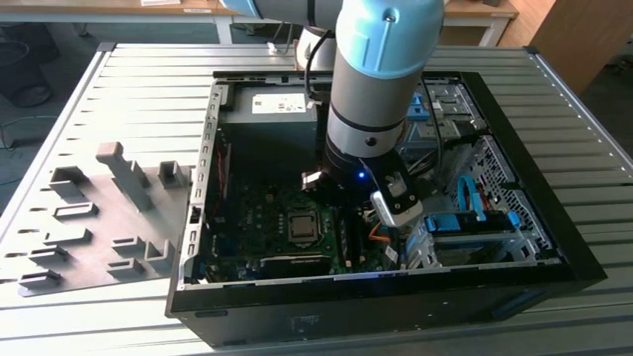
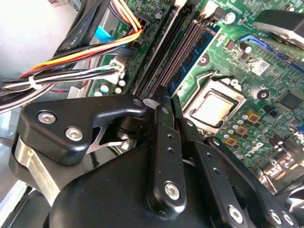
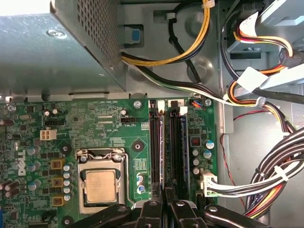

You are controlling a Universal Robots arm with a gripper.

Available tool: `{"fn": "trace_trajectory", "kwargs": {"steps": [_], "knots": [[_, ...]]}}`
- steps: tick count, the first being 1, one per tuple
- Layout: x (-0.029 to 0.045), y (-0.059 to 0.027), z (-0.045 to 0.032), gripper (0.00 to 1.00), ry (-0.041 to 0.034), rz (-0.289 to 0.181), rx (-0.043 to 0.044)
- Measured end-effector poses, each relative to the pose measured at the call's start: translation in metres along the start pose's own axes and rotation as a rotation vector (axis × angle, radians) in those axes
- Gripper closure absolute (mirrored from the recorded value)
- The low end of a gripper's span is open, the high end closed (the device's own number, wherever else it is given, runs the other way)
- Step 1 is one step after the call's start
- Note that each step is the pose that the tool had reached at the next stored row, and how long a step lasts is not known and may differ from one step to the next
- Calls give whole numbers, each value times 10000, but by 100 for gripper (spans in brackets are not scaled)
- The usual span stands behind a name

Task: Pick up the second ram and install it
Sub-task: 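Insert the second ram into the second slot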

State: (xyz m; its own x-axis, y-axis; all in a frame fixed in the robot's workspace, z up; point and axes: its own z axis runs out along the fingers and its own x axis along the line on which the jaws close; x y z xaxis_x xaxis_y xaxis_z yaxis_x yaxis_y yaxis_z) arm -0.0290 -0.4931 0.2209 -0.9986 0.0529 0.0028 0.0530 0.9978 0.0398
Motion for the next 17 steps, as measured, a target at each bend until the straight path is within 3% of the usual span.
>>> {"fn": "trace_trajectory", "kwargs": {"steps": [8,17], "knots": [[1,11,13,86,-1,-1,20],[1,28,36,86,-6,0,101]]}}
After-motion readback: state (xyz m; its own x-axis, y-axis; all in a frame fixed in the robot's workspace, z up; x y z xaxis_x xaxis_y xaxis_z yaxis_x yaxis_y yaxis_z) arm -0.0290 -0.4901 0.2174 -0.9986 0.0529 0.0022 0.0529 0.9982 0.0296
